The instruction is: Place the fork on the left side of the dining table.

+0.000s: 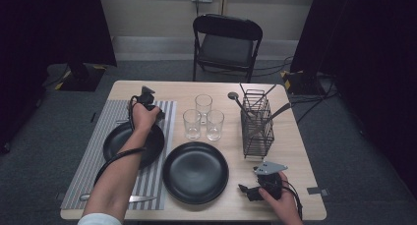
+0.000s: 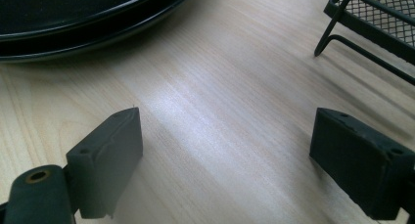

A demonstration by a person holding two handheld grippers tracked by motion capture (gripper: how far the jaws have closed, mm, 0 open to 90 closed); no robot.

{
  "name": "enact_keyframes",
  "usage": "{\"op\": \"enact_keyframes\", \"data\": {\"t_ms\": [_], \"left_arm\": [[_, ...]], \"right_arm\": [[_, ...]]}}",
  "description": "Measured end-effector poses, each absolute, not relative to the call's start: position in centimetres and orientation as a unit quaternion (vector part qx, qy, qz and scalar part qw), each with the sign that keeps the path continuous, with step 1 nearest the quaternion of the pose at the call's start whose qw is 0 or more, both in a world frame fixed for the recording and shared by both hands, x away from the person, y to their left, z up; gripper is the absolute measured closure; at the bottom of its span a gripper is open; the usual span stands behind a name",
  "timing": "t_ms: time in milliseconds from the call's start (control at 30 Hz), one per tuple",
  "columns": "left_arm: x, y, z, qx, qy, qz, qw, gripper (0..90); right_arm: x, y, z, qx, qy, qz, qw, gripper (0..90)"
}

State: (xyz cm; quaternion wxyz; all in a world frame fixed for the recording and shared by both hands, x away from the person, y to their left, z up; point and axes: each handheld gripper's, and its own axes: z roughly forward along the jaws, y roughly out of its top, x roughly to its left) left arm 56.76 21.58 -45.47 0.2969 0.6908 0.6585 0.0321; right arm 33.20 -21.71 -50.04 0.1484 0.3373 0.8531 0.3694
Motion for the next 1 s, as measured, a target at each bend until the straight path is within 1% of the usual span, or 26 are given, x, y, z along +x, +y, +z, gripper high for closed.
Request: {"op": "enact_keyframes", "data": {"t_ms": [433,567,700,1000], "left_arm": [[56.5,21.6,-45.4,0.69,0.661,0.027,0.293,78.6],[56.4,21.8,-45.4,0.688,0.666,0.029,0.287,72.0],[56.1,22.0,-44.7,0.687,0.665,0.037,0.291,70.6],[55.0,22.4,-42.5,0.698,0.647,0.03,0.305,66.3]], "right_arm": [[33.2,-21.7,-50.0,0.337,0.853,0.369,0.148,11.4],[33.2,-21.7,-50.0,0.337,0.853,0.369,0.148,11.4],[33.2,-21.7,-50.0,0.337,0.853,0.369,0.148,11.4],[33.2,-21.7,-50.0,0.338,0.853,0.369,0.148,11.4]]}}
